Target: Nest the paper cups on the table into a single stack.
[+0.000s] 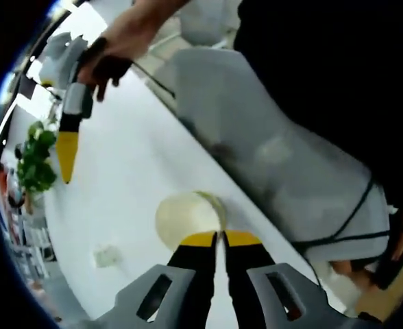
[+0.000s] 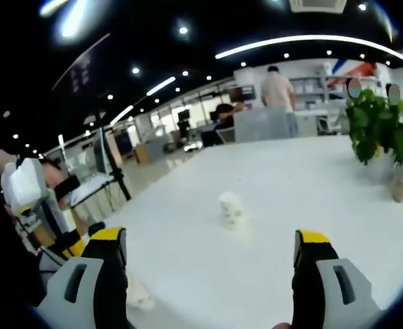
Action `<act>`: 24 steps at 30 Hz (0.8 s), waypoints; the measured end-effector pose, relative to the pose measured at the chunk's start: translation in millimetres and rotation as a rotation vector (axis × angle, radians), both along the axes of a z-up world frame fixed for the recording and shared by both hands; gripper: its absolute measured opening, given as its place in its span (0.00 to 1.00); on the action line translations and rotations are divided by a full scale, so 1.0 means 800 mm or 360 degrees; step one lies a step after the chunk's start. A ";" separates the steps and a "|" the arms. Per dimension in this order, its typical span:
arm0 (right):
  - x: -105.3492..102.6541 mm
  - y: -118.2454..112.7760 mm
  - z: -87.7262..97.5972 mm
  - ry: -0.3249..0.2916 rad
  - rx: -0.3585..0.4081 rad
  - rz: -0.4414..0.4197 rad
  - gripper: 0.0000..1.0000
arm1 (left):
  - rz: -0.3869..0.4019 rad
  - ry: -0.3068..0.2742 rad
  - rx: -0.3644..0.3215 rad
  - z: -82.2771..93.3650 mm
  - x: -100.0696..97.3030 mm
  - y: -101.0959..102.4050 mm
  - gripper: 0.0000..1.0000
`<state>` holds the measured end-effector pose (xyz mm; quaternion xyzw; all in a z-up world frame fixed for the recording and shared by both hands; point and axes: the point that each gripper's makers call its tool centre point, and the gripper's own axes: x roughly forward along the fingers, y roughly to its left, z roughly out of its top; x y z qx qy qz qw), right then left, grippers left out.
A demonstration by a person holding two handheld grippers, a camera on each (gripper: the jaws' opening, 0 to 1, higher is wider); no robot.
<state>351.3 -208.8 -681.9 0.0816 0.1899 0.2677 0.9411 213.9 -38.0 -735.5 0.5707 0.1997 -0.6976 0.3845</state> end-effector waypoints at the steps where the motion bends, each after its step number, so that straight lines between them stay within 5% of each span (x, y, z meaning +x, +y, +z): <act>1: 0.000 0.000 0.000 0.0001 0.0001 0.0000 1.00 | 0.0002 0.0008 0.0004 -0.001 -0.001 0.000 0.02; 24: -0.005 -0.006 -0.003 0.0022 0.0026 -0.0025 1.00 | 0.0163 0.0067 -0.0168 0.015 0.010 -0.008 0.00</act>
